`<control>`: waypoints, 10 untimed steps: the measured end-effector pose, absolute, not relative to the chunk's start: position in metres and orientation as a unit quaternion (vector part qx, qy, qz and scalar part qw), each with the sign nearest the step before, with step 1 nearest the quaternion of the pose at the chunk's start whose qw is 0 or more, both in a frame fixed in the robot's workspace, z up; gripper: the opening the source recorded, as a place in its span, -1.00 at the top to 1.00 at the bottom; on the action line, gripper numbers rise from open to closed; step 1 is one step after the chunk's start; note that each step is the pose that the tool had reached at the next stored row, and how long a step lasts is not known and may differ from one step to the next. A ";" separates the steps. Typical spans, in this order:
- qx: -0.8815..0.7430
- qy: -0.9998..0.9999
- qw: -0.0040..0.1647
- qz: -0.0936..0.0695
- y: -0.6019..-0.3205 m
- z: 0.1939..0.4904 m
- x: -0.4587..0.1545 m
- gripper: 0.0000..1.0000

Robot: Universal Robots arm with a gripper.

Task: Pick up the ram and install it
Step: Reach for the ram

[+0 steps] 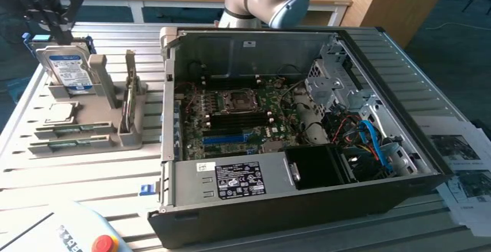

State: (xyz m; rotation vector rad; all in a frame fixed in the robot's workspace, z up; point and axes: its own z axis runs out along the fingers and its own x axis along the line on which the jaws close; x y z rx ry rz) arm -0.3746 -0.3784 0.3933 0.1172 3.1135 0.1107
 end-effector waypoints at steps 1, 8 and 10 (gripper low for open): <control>0.038 0.999 0.012 0.036 -0.378 0.393 -0.378 0.80; 0.038 0.998 0.012 0.038 -0.376 0.393 -0.401 0.80; 0.038 0.998 0.012 0.039 -0.376 0.393 -0.406 0.80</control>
